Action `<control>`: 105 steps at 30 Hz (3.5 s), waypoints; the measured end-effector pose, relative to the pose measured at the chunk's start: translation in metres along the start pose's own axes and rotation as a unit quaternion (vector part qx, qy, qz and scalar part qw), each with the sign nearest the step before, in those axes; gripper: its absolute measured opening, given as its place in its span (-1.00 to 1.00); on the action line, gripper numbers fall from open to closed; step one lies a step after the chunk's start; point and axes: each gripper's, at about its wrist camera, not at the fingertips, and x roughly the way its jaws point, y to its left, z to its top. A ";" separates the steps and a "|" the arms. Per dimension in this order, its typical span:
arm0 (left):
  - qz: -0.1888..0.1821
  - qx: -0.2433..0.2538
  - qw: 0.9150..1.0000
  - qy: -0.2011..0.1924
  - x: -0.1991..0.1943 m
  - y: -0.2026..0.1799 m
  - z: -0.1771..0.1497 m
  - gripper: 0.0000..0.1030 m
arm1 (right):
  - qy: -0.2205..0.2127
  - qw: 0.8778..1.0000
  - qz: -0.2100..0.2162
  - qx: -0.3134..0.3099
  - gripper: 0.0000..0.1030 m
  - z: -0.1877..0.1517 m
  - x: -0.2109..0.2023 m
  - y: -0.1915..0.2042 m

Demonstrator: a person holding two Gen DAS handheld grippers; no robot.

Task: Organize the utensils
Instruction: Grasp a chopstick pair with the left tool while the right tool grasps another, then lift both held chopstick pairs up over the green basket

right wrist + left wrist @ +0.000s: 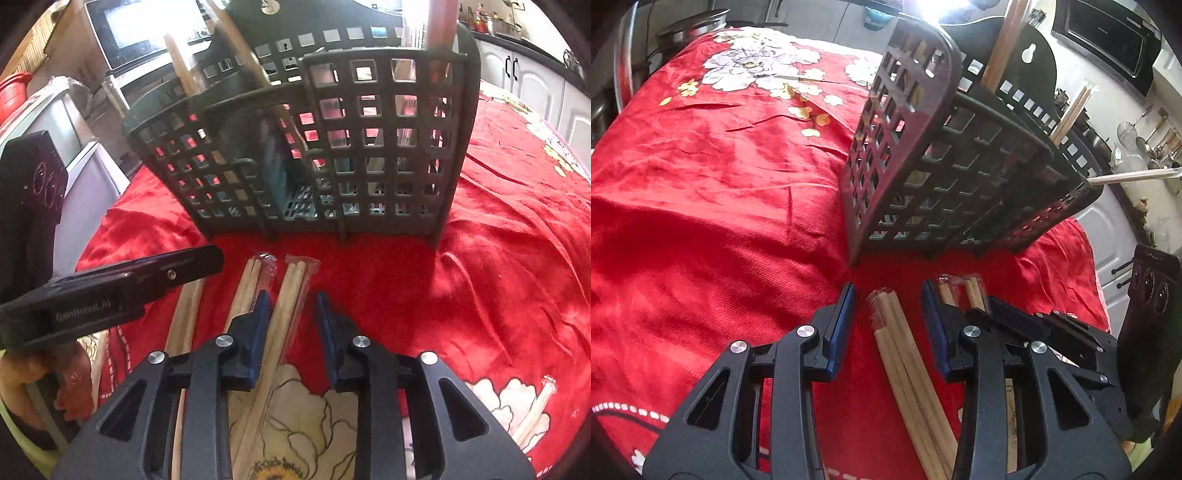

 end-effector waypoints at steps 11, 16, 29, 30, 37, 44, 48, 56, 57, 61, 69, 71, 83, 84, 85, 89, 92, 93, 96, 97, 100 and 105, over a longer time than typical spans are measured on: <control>0.000 0.008 1.000 0.002 0.009 -0.008 -0.002 -0.80 | -0.007 0.999 0.025 0.040 -0.79 0.000 -0.001 -0.022; -0.012 0.000 1.000 -0.011 -0.003 -0.004 -0.001 -0.87 | -0.017 0.997 0.044 0.063 -0.85 -0.003 -0.011 -0.033; -0.040 0.004 0.996 -0.081 -0.066 -0.013 0.006 -0.90 | -0.075 0.994 0.076 0.036 -0.88 0.003 -0.068 -0.009; -0.041 0.005 0.995 -0.086 -0.071 -0.015 0.006 -0.90 | -0.082 0.993 0.078 0.029 -0.89 0.004 -0.074 -0.004; -0.042 0.008 0.992 -0.122 -0.100 -0.017 0.006 -0.91 | -0.121 0.989 0.089 -0.006 -0.89 0.008 -0.109 0.014; -0.045 0.009 0.986 -0.159 -0.132 -0.017 0.010 -0.93 | -0.163 0.982 0.089 -0.037 -0.89 0.014 -0.137 0.031; -0.048 0.008 0.983 -0.176 -0.146 -0.017 0.011 -0.93 | -0.183 0.978 0.088 -0.045 -0.89 0.014 -0.149 0.036; -0.053 0.010 0.978 -0.203 -0.168 -0.021 0.018 -0.93 | -0.223 0.970 0.081 -0.054 -0.89 0.014 -0.173 0.039; -0.054 0.012 0.977 -0.207 -0.171 -0.023 0.019 -0.93 | -0.229 0.969 0.079 -0.056 -0.89 0.015 -0.176 0.040; -0.061 0.021 0.974 -0.218 -0.180 -0.030 0.026 -0.93 | -0.253 0.963 0.073 -0.058 -0.89 0.017 -0.189 0.041; -0.070 0.049 0.966 -0.244 -0.195 -0.058 0.047 -0.93 | -0.291 0.953 0.061 -0.052 -0.89 0.024 -0.211 0.032; -0.073 0.054 0.964 -0.249 -0.197 -0.064 0.052 -0.93 | -0.298 0.952 0.057 -0.051 -0.89 0.026 -0.215 0.030; -0.073 0.076 0.952 -0.288 -0.209 -0.098 0.084 -0.93 | -0.337 0.939 0.038 -0.052 -0.89 0.042 -0.239 0.021; -0.073 0.077 0.951 -0.292 -0.210 -0.101 0.087 -0.93 | -0.340 0.938 0.038 -0.052 -0.89 0.044 -0.241 0.021; -0.073 0.079 0.949 -0.297 -0.210 -0.105 0.091 -0.93 | -0.345 0.937 0.037 -0.052 -0.89 0.047 -0.243 0.020; -0.069 0.086 0.944 -0.311 -0.211 -0.115 0.101 -0.93 | -0.356 0.932 0.033 -0.058 -0.89 0.057 -0.249 0.020; -0.065 0.089 0.941 -0.319 -0.209 -0.122 0.109 -0.93 | -0.368 0.927 0.032 -0.061 -0.89 0.067 -0.253 0.020; -0.064 0.090 0.941 -0.321 -0.209 -0.125 0.112 -0.93 | -0.372 0.926 0.032 -0.061 -0.89 0.071 -0.255 0.020; -0.061 0.090 0.938 -0.329 -0.206 -0.128 0.119 -0.93 | -0.389 0.919 0.035 -0.059 -0.89 0.080 -0.262 0.020; -0.060 0.089 0.938 -0.331 -0.205 -0.129 0.122 -0.93 | -0.395 0.916 0.035 -0.058 -0.89 0.083 -0.264 0.020; -0.059 0.087 0.937 -0.333 -0.201 -0.130 0.129 -0.93 | -0.409 0.910 0.034 -0.060 -0.89 0.090 -0.269 0.020; -0.050 0.083 0.935 -0.342 -0.192 -0.129 0.139 -0.93 | -0.430 0.900 0.030 -0.070 -0.89 0.104 -0.276 0.021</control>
